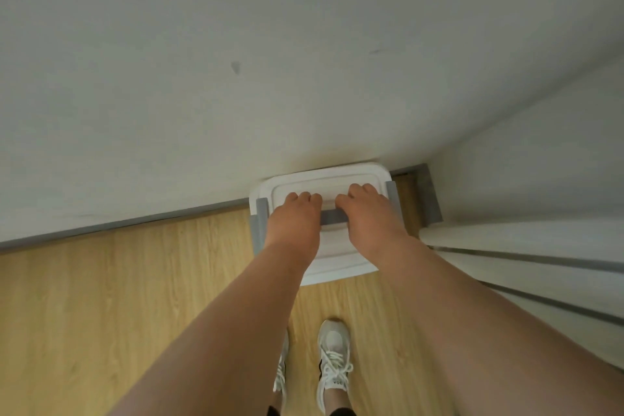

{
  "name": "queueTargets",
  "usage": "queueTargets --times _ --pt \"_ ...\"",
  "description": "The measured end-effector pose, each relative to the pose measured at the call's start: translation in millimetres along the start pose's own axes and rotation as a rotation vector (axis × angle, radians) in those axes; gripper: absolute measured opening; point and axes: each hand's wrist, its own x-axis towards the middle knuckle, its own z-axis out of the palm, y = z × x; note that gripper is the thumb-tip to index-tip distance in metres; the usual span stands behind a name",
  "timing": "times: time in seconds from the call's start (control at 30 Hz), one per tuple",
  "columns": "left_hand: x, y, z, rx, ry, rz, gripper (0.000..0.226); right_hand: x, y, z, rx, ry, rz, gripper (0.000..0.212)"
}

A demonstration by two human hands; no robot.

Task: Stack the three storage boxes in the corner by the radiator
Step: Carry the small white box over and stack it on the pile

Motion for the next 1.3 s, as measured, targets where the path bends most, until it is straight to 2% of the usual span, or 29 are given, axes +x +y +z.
queueTargets --times 0.37,0.57,0.8,1.3 --pt "-7.7 1.9 13.0 -0.001 0.094 -0.01 0.025 -1.7 1.4 10.0 -0.02 0.06 -0.003 0.042" --pt "-9.7 -0.3 16.9 -0.033 0.097 -0.026 0.033 -3.6 0.6 16.9 0.006 0.116 0.022 0.053" --pt "-15.6 -2.9 21.2 -0.026 0.109 -0.009 0.035 -10.6 2.9 19.2 0.004 0.095 0.031 0.055" --pt "-56.5 -1.9 7.6 -0.05 0.037 -0.041 0.066 -46.8 -7.1 -0.4 -0.037 0.033 0.059 0.063"
